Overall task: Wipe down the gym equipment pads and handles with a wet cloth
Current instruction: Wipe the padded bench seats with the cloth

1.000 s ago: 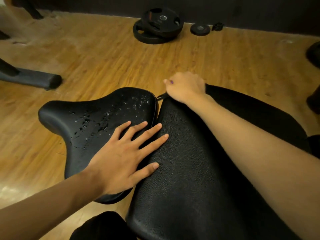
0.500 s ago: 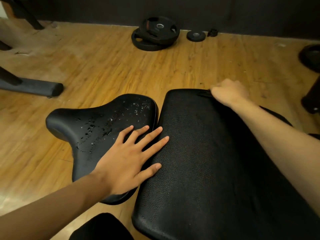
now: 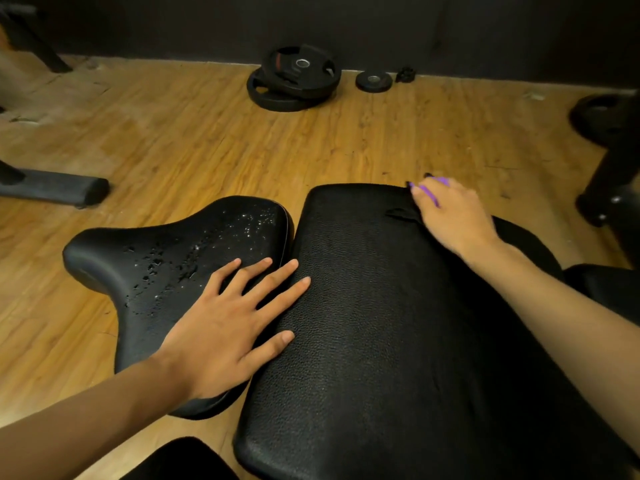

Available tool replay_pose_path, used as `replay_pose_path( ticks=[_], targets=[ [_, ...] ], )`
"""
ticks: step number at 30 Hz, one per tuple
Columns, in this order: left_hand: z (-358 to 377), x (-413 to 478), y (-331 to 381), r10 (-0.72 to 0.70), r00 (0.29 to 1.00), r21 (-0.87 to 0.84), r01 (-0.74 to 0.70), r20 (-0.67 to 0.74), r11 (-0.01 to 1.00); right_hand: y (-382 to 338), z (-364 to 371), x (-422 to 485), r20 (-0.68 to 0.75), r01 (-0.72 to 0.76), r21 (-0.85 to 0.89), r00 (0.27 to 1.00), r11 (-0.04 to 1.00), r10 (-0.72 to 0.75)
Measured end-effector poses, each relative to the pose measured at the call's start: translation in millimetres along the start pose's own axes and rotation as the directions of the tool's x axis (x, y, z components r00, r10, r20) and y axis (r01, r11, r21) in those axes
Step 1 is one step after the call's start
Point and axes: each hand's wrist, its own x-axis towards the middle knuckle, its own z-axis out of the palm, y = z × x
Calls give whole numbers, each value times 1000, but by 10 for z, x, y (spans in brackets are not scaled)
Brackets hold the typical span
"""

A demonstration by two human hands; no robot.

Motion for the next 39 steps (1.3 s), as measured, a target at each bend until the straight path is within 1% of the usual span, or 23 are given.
replay_pose_path(
  ticks=[2,4,5,7,10,12,15,17,19,21,22,24,25,26,27,28,29,31,32,34,36,37,39],
  targets=[
    [-4,7,7,1,1000,-3,-1,1,1000,121,-90,-100,-9,-94,-16,996,995,94],
    [-4,14,5,1,1000,-13,-1,3,1000,-62,-84,-24,5,-161,-69,987,985,161],
    [-3,16,2,2,1000,-20,-2,3,1000,-254,-39,50,22,-169,-88,985,982,172],
    [4,26,-6,9,1000,-36,-9,3,999,-757,139,242,74,-85,-132,993,988,96],
    [18,30,-23,11,1000,-32,-11,-5,999,-1595,463,358,189,144,-211,976,967,-104],
    [25,28,-16,10,1000,-28,-11,-6,1000,-1797,586,360,220,245,-257,957,935,-190],
    [21,6,-36,2,1000,-21,-2,2,1000,-1507,520,312,162,305,-179,947,935,-277],
    [16,-5,-28,4,1000,-18,-4,3,1000,-1060,368,242,104,260,-81,962,962,-252],
    [14,-8,-14,4,1000,-18,-4,7,1000,-577,175,106,59,139,14,988,990,-140],
    [5,7,-2,10,1000,-23,-10,10,1000,-250,8,-67,31,31,41,999,999,-33],
    [5,18,-2,13,1000,-28,-13,13,1000,-205,-32,-112,34,-23,9,999,1000,23],
    [11,35,-12,16,1000,-43,-16,5,999,-368,-8,-44,47,-118,-107,991,987,124],
    [13,40,-22,18,1000,-49,-18,2,999,-554,30,37,63,-124,-163,989,979,136],
    [18,47,-30,23,1000,-51,-23,1,998,-763,93,132,86,-81,-205,991,975,101],
    [27,46,-37,25,1000,-51,-25,-3,998,-967,187,244,117,-2,-235,993,972,31],
    [32,43,-48,25,1000,-47,-25,-8,999,-1152,279,353,141,71,-242,989,968,-37],
    [34,42,-57,24,1000,-43,-25,-11,999,-1284,359,462,163,109,-224,984,969,-73],
    [33,38,-70,26,1000,-37,-26,-10,999,-1363,431,582,191,118,-170,978,978,-84],
    [32,28,-73,26,1000,-34,-27,-10,999,-1313,430,595,174,129,-156,979,979,-101],
    [29,18,-78,31,999,-29,-31,-11,999,-1032,359,497,89,118,-110,990,987,-108],
    [23,18,-72,32,999,-18,-32,-15,999,-616,198,248,34,85,-3,996,996,-85],
    [20,21,-63,32,999,-15,-32,-11,999,-395,109,101,39,67,34,997,997,-68],
    [19,37,-44,29,999,-12,-29,-14,1000,-49,-34,-118,72,28,16,997,999,-29]
  ],
)
